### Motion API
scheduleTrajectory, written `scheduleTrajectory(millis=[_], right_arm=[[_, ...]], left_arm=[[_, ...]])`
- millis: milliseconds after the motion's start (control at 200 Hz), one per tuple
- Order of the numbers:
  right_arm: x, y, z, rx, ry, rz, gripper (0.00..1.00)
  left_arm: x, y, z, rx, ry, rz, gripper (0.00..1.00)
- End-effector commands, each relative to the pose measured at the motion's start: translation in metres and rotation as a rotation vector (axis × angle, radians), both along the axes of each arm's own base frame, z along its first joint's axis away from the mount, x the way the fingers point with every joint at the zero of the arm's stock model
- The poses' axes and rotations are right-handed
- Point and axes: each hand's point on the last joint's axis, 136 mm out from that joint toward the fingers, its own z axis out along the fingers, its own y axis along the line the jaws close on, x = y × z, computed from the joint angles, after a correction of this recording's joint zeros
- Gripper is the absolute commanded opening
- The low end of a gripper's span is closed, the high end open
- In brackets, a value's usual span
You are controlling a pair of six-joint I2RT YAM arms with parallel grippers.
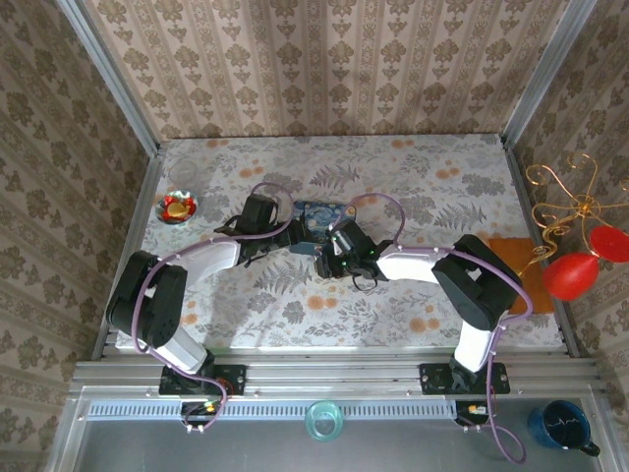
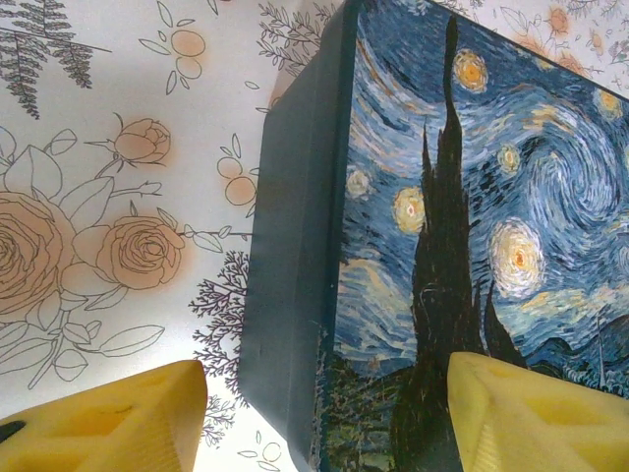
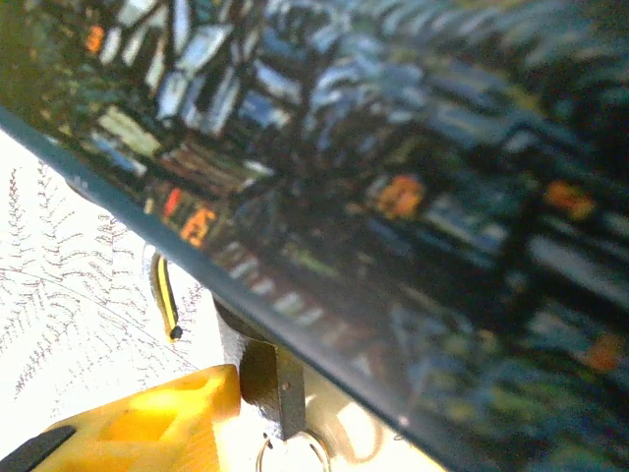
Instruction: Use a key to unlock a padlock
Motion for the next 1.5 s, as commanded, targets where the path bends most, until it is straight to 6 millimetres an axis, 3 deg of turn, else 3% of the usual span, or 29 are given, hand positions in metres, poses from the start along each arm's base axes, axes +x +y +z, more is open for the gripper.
scheduleTrajectory(millis=[0, 115, 210, 400, 525, 1045, 1255, 1495], right_arm=[[0.003, 0.011, 0.001, 0.040, 0.006, 0.014, 0.48], [0.007, 0.013, -0.001, 0.039, 0.008, 0.015, 0.43], [0.007, 0.016, -0.003, 0.040, 0.018, 0.014, 0.31], [0.005, 0.005, -0.005, 0.024, 0.017, -0.033, 0.09], [0.002, -0.006, -0.001, 0.048, 0.014, -0.116, 0.00], [0.022, -0.026, 0.016, 0.169, 0.028, -0.489, 0.00], [0.029, -0.036, 0.013, 0.171, 0.045, -0.574, 0.00], [0.040, -0.030, 0.024, 0.197, 0.067, -0.559, 0.00]], left_arm=[[-0.027, 0.024, -0.037, 0.116, 0.126, 0.033, 0.65], [-0.028, 0.023, -0.036, 0.120, 0.123, 0.037, 0.65], [-0.029, 0.023, -0.036, 0.120, 0.122, 0.045, 0.64], [-0.033, 0.032, -0.036, 0.145, 0.125, 0.092, 0.64], [-0.040, 0.039, -0.042, 0.165, 0.150, 0.135, 0.64], [-0.081, 0.003, -0.048, 0.112, 0.144, 0.203, 0.62], [-0.085, 0.001, -0.045, 0.114, 0.126, 0.219, 0.62], [-0.083, -0.001, -0.041, 0.118, 0.118, 0.211, 0.62]])
